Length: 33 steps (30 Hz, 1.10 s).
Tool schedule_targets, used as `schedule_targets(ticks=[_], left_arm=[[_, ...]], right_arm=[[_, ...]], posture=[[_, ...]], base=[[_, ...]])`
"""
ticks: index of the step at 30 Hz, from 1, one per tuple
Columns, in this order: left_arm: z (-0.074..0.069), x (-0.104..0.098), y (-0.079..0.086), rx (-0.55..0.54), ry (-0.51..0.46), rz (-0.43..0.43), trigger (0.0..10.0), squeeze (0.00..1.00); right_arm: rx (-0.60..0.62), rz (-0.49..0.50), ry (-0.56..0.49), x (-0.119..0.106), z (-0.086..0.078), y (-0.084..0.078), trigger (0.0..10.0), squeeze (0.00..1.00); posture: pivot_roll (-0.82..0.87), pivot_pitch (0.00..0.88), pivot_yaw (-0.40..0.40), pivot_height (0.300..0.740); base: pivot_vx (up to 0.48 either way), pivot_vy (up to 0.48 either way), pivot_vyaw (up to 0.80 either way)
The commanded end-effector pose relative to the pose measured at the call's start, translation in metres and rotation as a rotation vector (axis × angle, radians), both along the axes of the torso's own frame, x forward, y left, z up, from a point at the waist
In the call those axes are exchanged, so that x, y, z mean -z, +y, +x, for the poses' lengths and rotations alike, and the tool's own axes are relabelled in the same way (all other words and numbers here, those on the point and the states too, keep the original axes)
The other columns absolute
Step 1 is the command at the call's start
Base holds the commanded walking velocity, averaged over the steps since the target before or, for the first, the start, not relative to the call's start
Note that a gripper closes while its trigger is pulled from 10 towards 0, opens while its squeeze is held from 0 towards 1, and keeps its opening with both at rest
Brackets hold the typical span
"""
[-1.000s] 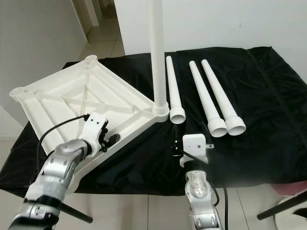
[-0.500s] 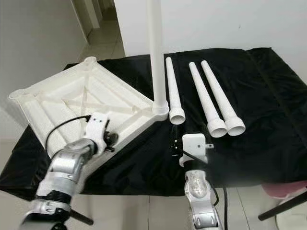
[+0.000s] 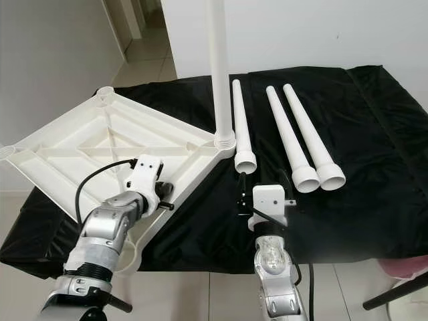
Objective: Building children table
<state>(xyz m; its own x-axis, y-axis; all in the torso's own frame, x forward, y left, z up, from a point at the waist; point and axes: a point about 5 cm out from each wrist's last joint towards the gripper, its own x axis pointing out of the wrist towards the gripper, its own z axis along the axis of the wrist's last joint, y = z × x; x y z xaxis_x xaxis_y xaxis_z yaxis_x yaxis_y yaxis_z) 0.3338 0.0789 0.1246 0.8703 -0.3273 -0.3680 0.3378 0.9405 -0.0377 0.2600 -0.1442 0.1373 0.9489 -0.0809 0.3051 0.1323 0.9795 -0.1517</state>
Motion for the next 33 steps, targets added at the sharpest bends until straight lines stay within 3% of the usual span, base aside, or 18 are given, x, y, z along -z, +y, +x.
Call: schedule_targets(ticks=[1,2,5,6,7,8,9,17,24,26,29,30,33], left_arm=[[-0.004,-0.009,-0.01,0.075,-0.063,-0.058,10.0,1.0],[-0.004,-0.009,-0.01,0.075,-0.063,-0.058,10.0,1.0],[-0.013,-0.03,-0.012,0.244,-0.267,-0.058,10.0,1.0],[-0.013,-0.03,-0.012,0.244,-0.267,-0.058,10.0,1.0],[-0.018,-0.033,-0.011,0.305,-0.325,-0.018,10.0,0.0],[-0.018,-0.033,-0.011,0.305,-0.325,-0.018,10.0,0.0],[-0.024,-0.034,-0.008,0.403,-0.357,0.01,10.0,0.0],[-0.039,-0.04,0.023,0.534,-0.374,-0.048,10.0,0.0],[-0.058,-0.041,0.044,0.693,-0.297,-0.114,10.0,0.0],[-0.068,-0.035,0.06,0.783,-0.217,-0.077,10.0,0.0],[-0.072,-0.03,0.067,0.826,-0.183,-0.031,10.0,0.0],[-0.075,-0.024,0.073,0.862,-0.147,0.031,10.0,0.0],[-0.077,-0.019,0.08,0.881,-0.116,0.066,10.0,0.0]], right_arm=[[-0.003,0.009,0.009,0.003,0.0,0.003,10.0,0.0],[-0.003,0.009,0.009,0.003,0.0,0.003,10.0,0.0],[0.0,0.009,0.013,0.004,-0.001,0.003,10.0,0.0],[0.0,0.009,0.013,0.004,-0.001,0.003,10.0,0.0],[0.0,0.009,0.015,0.005,-0.001,0.003,10.0,0.0],[0.0,0.009,0.015,0.005,-0.001,0.003,10.0,0.0],[-0.001,0.008,0.018,0.006,-0.002,0.002,10.0,0.0],[-0.01,0.001,0.023,0.006,-0.001,0.002,10.0,0.0],[-0.019,-0.004,0.027,0.007,-0.001,0.001,10.0,0.0],[-0.025,-0.009,0.031,0.008,-0.001,0.0,10.0,0.0],[-0.026,-0.011,0.033,0.009,-0.001,0.0,10.0,0.0],[-0.027,-0.014,0.035,0.01,-0.002,-0.001,10.0,0.0],[-0.027,-0.015,0.038,0.011,-0.003,-0.002,10.0,0.0]], posture=[[-0.11,0.042,0.136,0.74],[-0.11,0.042,0.136,0.74],[-0.11,0.041,0.137,0.74],[-0.11,0.041,0.137,0.74],[-0.11,0.04,0.135,0.74],[-0.11,0.04,0.135,0.74],[-0.11,0.04,0.135,0.74],[-0.1,0.036,0.12,0.74],[-0.09,0.034,0.112,0.74],[-0.08,0.034,0.11,0.74],[-0.08,0.033,0.109,0.74],[-0.07,0.033,0.11,0.74],[-0.07,0.033,0.111,0.74]], base=[[0.0,0.0,0.0],[0.0,0.0,0.0],[0.0,0.0,0.0],[0.0,0.0,0.0],[0.0,0.0,0.0],[0.0,0.0,0.0],[0.0,0.0,0.0],[0.0,0.0,0.0],[0.0,0.0,0.0],[0.0,0.0,0.0],[0.0,0.0,0.0],[0.0,0.0,0.0],[0.0,0.0,0.0]])
